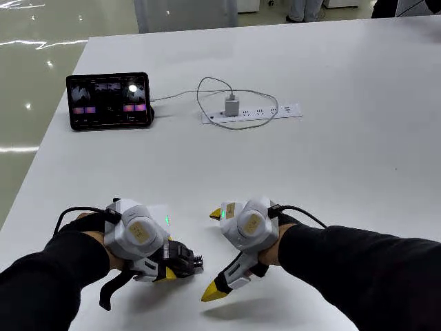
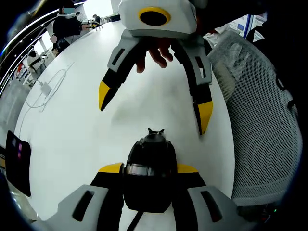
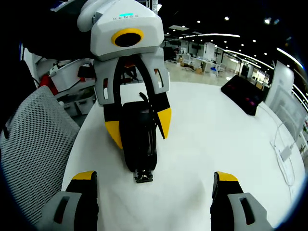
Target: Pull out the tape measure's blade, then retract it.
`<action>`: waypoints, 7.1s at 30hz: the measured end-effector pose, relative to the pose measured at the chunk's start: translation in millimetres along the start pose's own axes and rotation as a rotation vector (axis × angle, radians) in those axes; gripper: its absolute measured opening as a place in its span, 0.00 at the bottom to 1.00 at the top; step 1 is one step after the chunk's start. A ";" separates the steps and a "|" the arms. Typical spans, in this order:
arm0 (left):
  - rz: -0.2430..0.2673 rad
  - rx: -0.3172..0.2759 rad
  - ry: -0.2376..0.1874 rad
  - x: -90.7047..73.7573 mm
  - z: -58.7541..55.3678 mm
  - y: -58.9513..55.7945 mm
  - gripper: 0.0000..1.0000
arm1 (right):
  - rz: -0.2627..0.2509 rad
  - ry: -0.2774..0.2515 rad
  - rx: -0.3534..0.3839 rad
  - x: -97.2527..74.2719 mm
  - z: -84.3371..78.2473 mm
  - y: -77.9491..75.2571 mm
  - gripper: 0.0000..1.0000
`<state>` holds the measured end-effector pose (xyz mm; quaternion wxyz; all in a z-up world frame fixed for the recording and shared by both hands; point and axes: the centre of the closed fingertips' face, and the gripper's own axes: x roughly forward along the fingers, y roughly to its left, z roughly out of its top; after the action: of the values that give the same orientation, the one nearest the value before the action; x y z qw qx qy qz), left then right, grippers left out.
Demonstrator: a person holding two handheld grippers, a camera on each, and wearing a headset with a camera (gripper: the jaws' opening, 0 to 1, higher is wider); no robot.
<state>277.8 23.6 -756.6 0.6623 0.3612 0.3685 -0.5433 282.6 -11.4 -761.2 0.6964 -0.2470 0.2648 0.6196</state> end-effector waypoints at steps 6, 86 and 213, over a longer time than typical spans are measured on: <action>0.004 -0.002 -0.009 0.0 0.6 1.1 0.33 | 0.015 0.007 -0.025 4.2 -2.3 -0.5 0.82; 0.021 -0.040 -0.035 1.9 2.4 3.0 0.33 | 0.114 0.122 -0.060 -1.8 -25.1 11.0 0.09; 0.027 -0.037 -0.053 3.0 4.1 3.3 0.33 | 0.079 0.184 0.040 -69.0 -87.8 0.0 0.09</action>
<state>281.9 19.2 -757.1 0.6856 0.3395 0.3560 -0.5366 270.7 -120.9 -779.4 0.6490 -0.2782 0.3493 0.6159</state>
